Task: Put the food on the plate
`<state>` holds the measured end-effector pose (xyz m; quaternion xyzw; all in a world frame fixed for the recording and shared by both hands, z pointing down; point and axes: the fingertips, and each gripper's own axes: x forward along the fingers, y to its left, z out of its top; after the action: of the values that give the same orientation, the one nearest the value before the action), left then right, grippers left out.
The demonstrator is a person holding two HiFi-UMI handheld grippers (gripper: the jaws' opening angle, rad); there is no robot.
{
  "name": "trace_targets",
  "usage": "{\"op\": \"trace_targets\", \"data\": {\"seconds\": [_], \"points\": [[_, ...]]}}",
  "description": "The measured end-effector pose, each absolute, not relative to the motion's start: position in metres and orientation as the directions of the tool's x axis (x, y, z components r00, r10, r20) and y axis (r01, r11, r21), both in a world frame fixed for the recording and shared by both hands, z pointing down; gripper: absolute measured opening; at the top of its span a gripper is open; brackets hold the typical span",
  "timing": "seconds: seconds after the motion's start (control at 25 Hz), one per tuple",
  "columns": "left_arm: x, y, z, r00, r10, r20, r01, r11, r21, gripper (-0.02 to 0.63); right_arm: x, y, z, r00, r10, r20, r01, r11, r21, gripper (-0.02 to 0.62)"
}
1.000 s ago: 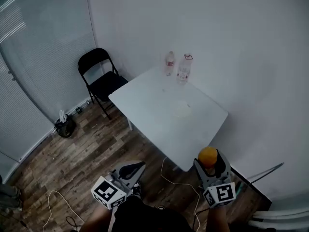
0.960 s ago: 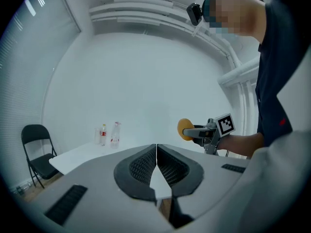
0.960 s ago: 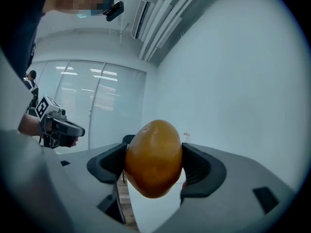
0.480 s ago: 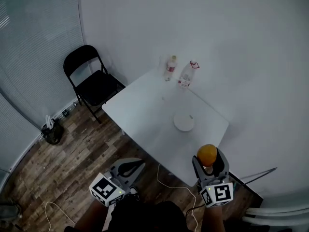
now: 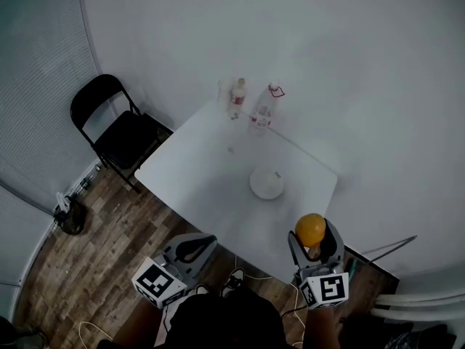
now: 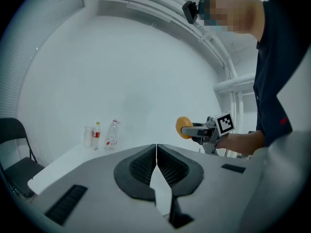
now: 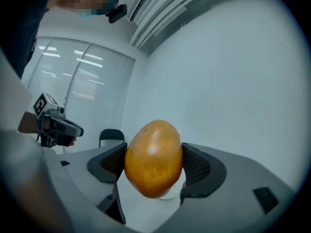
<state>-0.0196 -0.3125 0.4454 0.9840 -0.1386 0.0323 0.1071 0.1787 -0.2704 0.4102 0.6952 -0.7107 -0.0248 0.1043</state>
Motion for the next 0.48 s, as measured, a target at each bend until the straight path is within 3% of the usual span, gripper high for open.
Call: {"op": "trace_targets", "data": {"seconds": [0.48], "points": [[0.091, -0.362, 0.440, 0.950, -0.269, 0.160, -0.292, -0.945, 0.148, 0.025, 0.285, -0.335, 0.433, -0.058, -0.993, 0.106, -0.990, 0.070, 0.119, 0.359]]}}
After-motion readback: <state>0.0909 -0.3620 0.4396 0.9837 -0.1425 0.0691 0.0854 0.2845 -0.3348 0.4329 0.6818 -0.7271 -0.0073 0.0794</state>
